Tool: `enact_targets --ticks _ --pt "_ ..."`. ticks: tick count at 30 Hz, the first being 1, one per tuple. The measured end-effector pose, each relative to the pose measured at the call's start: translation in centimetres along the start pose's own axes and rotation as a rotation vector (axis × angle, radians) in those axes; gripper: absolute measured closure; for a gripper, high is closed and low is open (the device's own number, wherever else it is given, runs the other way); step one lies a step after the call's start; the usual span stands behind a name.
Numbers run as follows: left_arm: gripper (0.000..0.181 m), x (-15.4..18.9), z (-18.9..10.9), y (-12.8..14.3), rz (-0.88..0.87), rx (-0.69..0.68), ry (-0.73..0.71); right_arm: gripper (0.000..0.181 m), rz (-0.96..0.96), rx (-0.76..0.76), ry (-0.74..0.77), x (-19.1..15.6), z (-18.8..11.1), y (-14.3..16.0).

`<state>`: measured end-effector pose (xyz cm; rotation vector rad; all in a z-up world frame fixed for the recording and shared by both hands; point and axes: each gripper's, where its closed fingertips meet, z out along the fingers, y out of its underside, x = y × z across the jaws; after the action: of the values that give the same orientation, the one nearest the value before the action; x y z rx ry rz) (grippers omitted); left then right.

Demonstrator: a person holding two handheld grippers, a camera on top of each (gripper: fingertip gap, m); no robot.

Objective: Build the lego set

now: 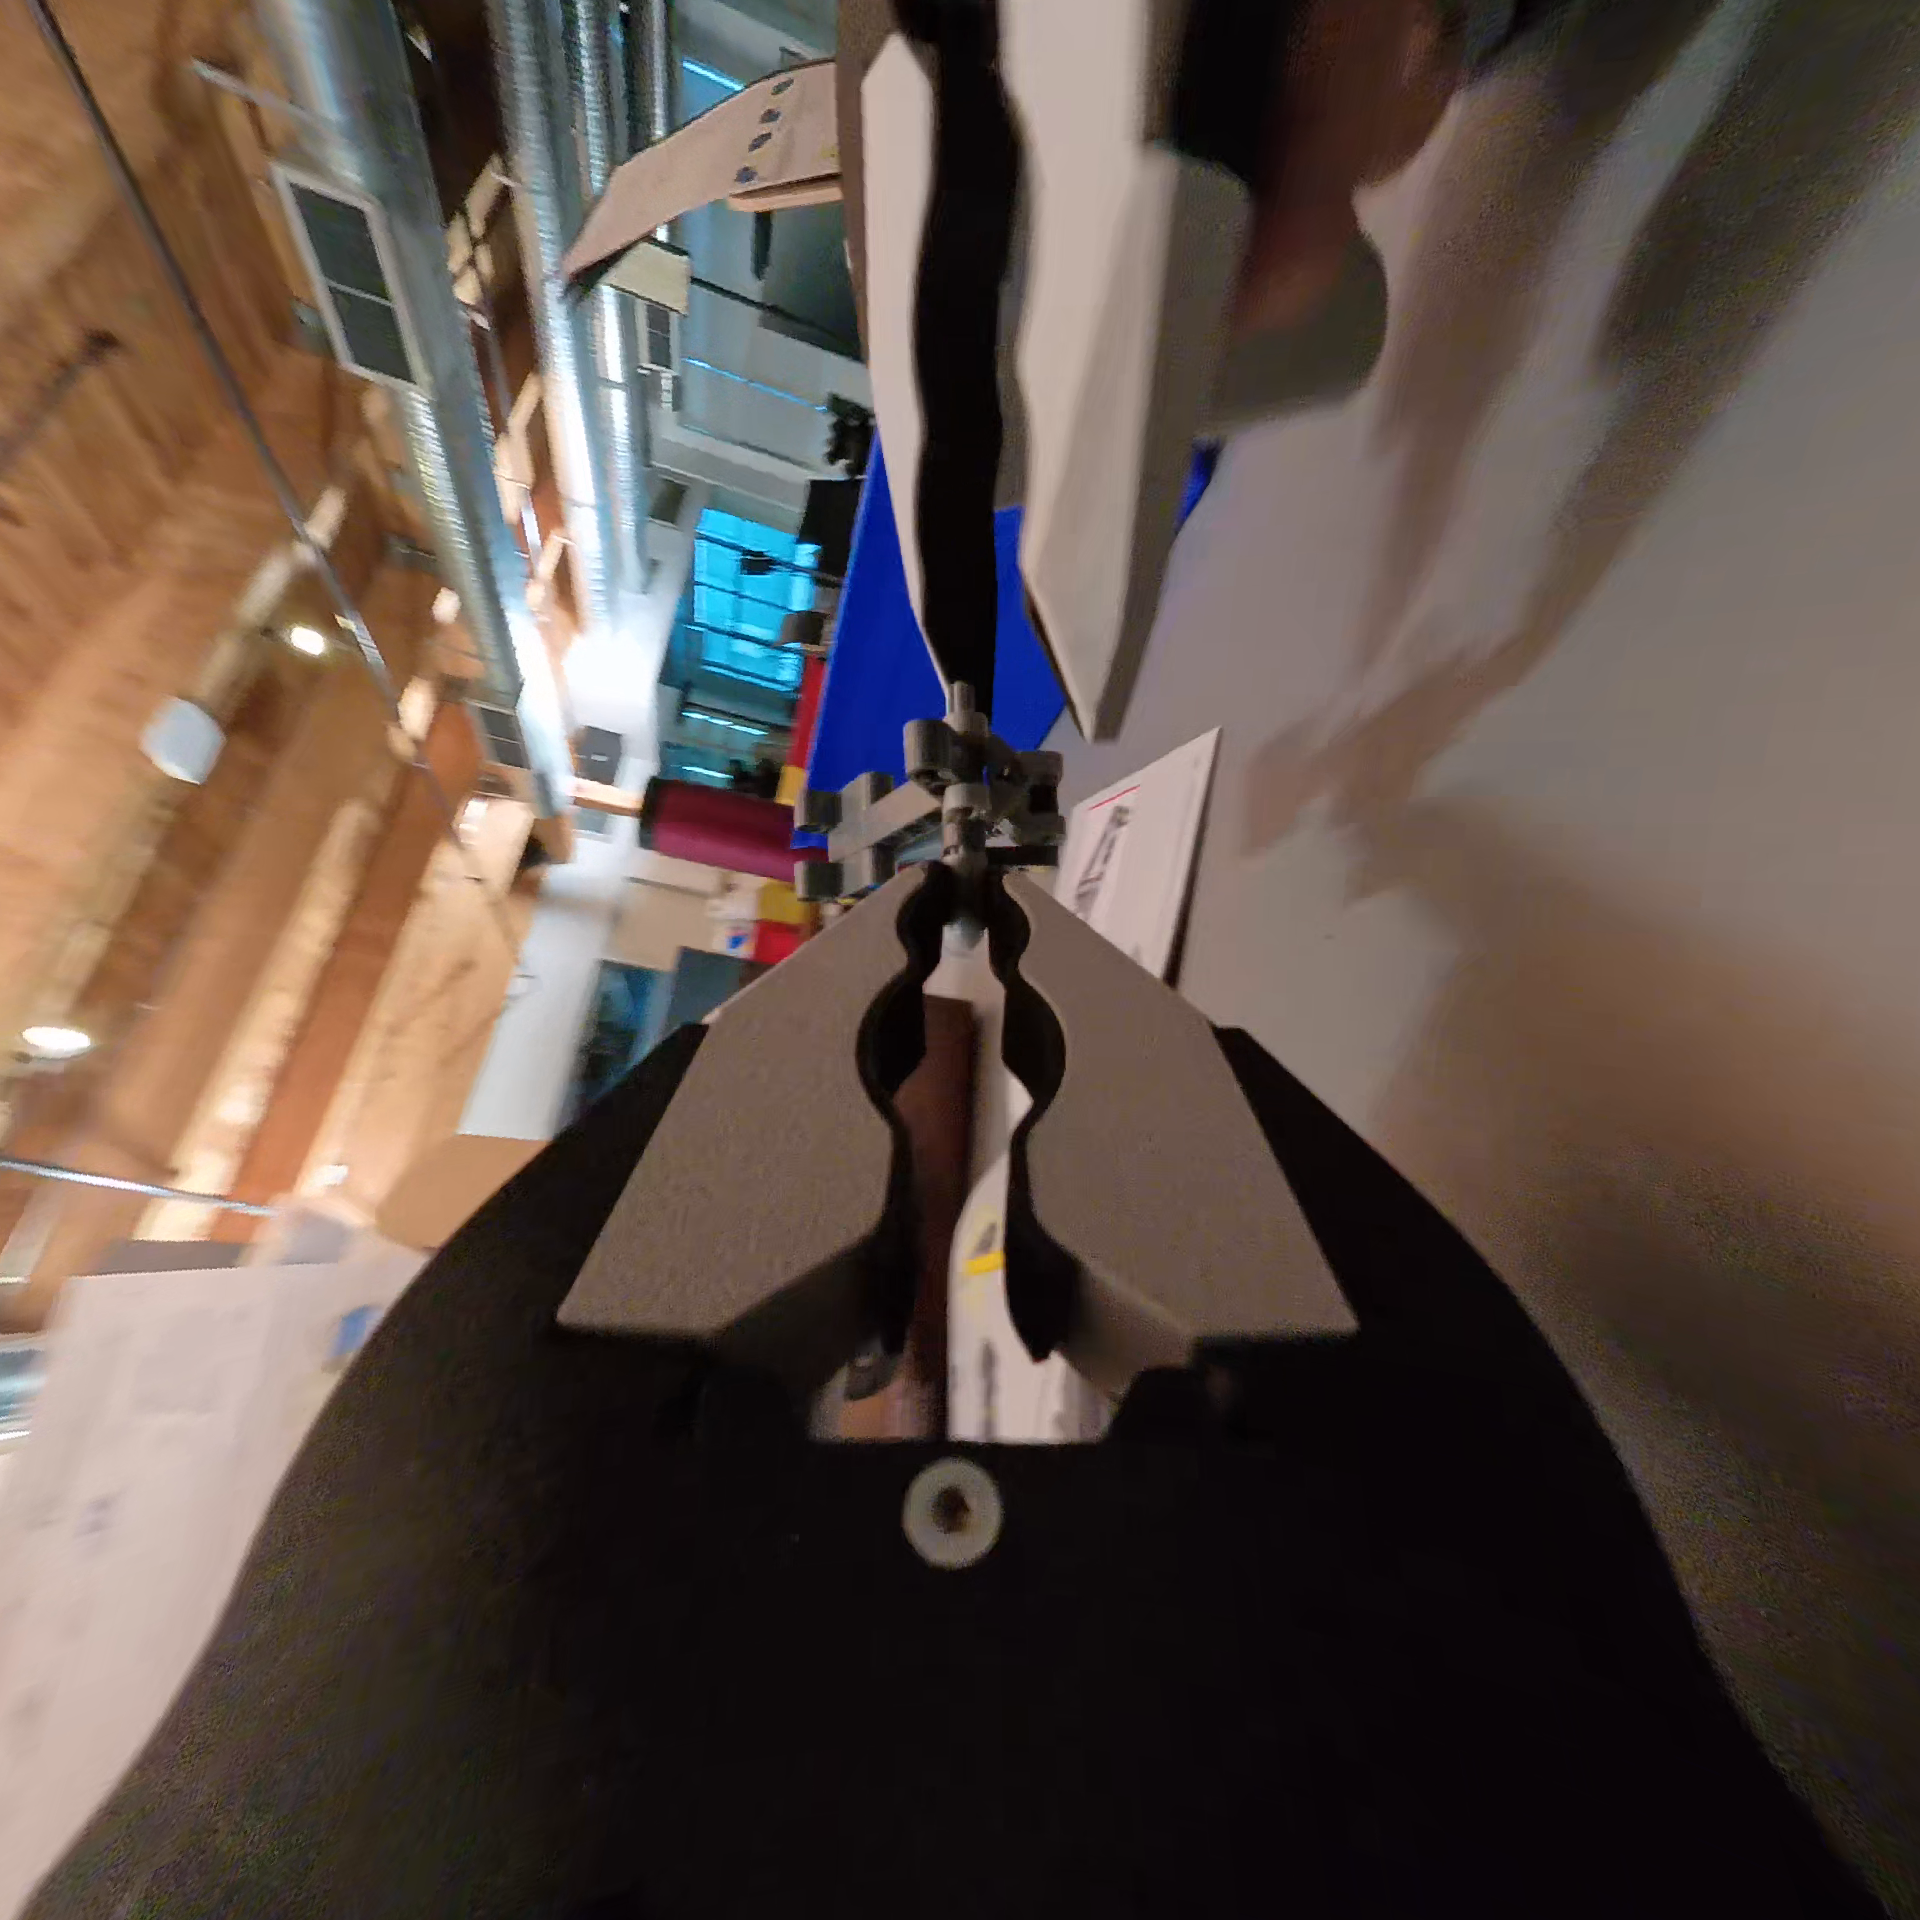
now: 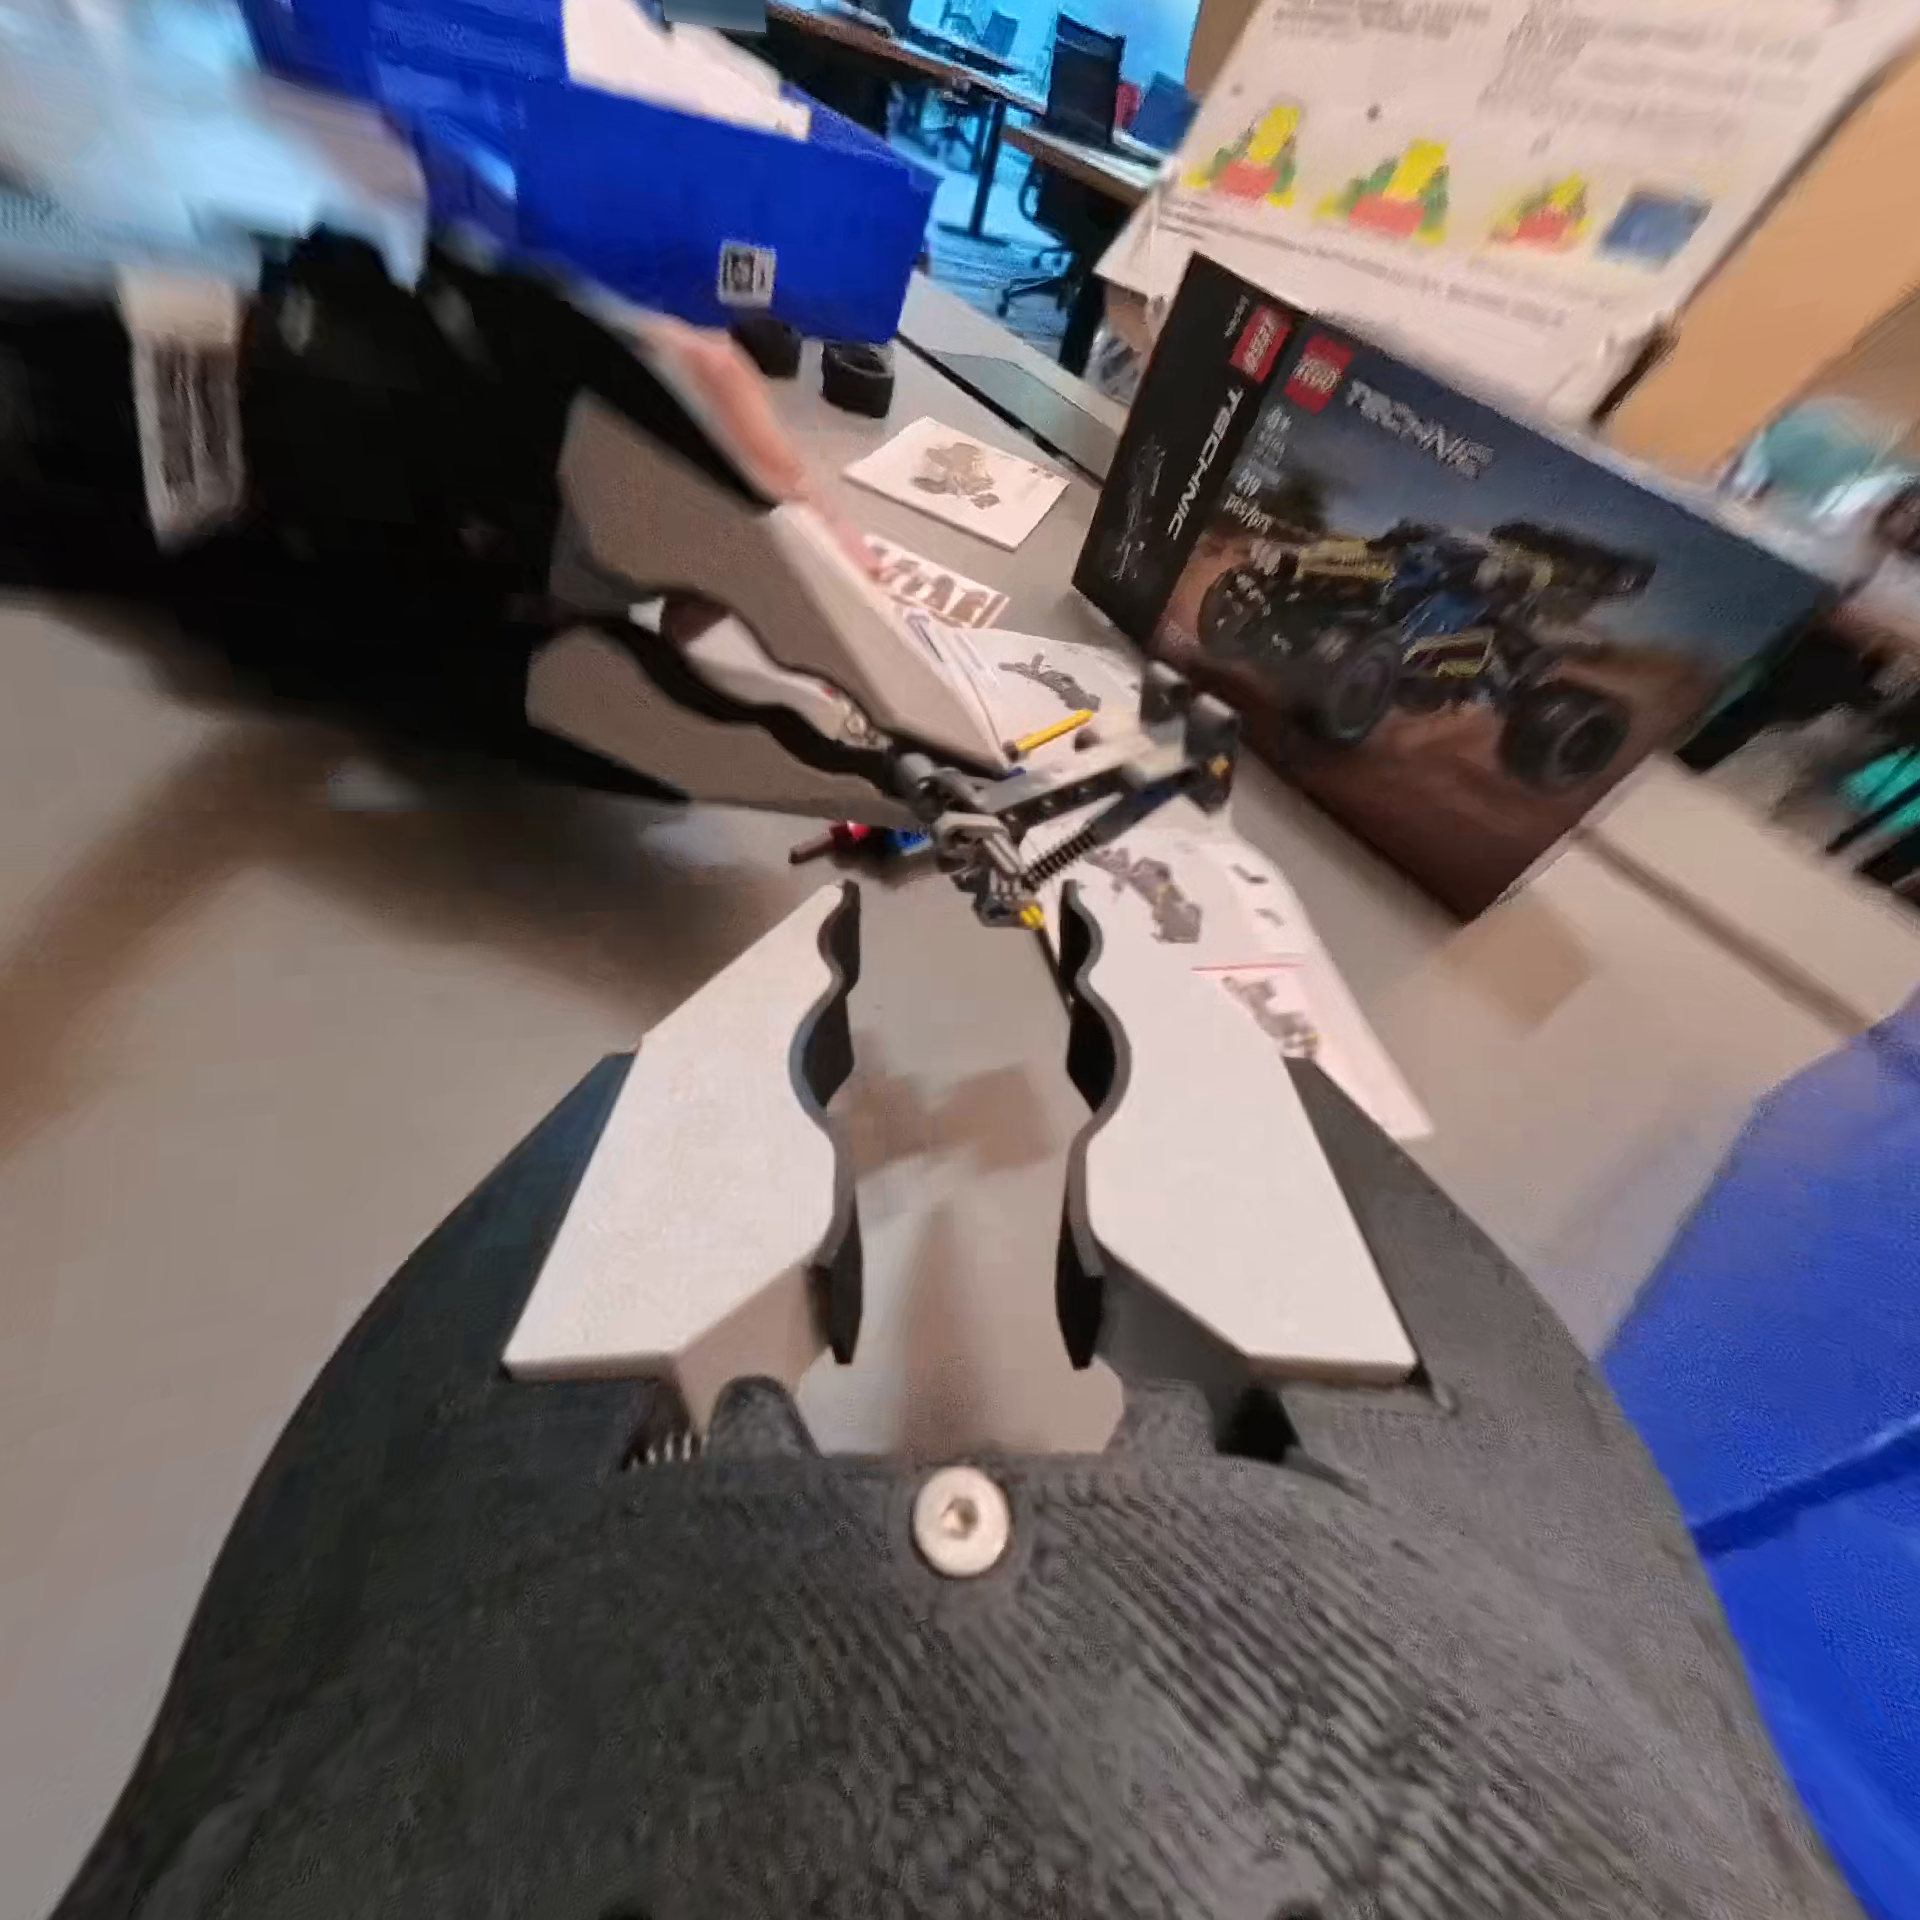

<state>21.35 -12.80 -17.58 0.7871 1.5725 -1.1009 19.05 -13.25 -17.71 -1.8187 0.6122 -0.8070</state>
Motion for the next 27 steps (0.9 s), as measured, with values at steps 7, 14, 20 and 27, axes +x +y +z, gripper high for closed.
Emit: enact_targets --ticks 7,14,20,27 --pt "0.177 -3.1 -0.8 -1.1 0.338 -0.042 -0.272 0.129 0.831 0.164 -0.338 -1.2 -0.5 -2.6" --pt "0.177 -3.8 -1.3 -2.1 0.448 -0.018 -0.358 0.139 1.086 0.349 -0.392 -0.4 -0.3 -4.4" --pt "0.168 -3.1 -0.6 -1.4 0.171 0.037 -0.244 0.160 0.957 0.374 -0.247 0.8 -0.1 -3.8" --pt "0.138 -3.1 0.1 -0.7 -0.822 0.150 0.220 0.166 0.847 0.462 -0.215 1.9 -1.2 -3.9"
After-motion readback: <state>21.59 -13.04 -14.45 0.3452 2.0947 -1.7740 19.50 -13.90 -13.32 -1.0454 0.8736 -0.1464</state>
